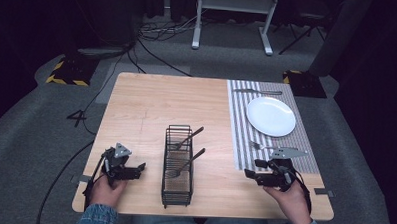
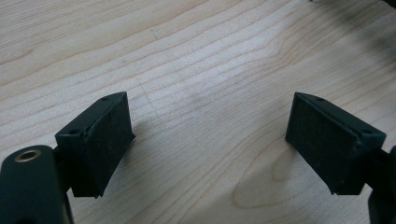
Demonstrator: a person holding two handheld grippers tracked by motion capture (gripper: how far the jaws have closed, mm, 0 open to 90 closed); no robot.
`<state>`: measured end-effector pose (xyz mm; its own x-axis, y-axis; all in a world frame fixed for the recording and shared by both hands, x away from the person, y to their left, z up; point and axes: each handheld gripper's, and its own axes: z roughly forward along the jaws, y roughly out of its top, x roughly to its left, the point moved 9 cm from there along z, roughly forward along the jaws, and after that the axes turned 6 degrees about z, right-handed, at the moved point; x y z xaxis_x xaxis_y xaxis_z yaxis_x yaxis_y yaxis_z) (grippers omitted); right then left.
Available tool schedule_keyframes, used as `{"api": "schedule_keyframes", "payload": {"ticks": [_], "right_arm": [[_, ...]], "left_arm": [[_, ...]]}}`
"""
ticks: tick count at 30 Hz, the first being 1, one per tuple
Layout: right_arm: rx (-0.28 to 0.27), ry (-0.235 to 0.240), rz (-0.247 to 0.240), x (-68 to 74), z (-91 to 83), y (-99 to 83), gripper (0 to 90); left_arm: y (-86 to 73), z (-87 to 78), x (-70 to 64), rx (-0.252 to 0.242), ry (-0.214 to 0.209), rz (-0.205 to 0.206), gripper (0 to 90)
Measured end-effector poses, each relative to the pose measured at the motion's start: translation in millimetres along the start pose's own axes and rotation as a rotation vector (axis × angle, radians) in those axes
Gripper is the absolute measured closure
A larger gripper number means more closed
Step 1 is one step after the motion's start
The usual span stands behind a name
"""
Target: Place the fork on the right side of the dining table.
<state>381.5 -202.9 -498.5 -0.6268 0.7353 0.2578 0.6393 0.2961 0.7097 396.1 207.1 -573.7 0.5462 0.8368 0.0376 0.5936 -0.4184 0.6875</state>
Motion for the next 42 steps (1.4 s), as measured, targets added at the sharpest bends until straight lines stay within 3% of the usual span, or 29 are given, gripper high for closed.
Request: {"api": "schedule_keyframes", "payload": {"ticks": [7,14,21,25,27,28,29,30,36,42], "right_arm": [[0.002,-0.017,-0.035,-1.8,16.6,-12.0,37.6],[0.019,-0.042,-0.039,-9.4,32.6,-26.4,38.4],[0.021,-0.071,-0.117,-9.4,42.0,-35.1,38.0],[0.038,-0.075,-0.128,-11.2,45.6,-39.2,37.5],[0.039,-0.081,-0.144,-11.9,47.7,-41.4,34.5],[-0.003,-0.102,-0.182,-11.1,50.3,-43.2,25.5],[-0.009,-0.107,-0.191,-10.2,51.2,-43.9,22.1],[0.006,-0.084,-0.188,-9.1,51.8,-45.2,19.6],[0.016,-0.093,-0.184,-9.2,52.2,-46.6,13.9],[0.017,-0.097,-0.181,-9.3,52.1,-46.7,13.6]], "left_arm": [[0.0,0.0,0.0,0.000,0.000,0.000,14.5],[-0.1,-0.1,0.1,0.002,0.001,0.001,14.6],[0.0,0.0,0.0,0.001,0.000,0.000,14.6],[0.1,0.1,0.0,-0.001,0.000,0.000,14.5],[0.0,0.0,0.0,0.000,0.000,0.000,14.5],[-0.1,-0.1,0.0,0.002,0.000,0.000,14.5],[-0.1,-0.1,0.1,0.002,0.000,0.001,14.5],[-0.1,-0.1,0.0,0.002,0.001,0.001,14.5],[-0.2,-0.1,0.1,0.002,0.001,0.001,14.5],[-0.1,-0.1,0.0,0.002,0.000,0.001,14.5]]}}
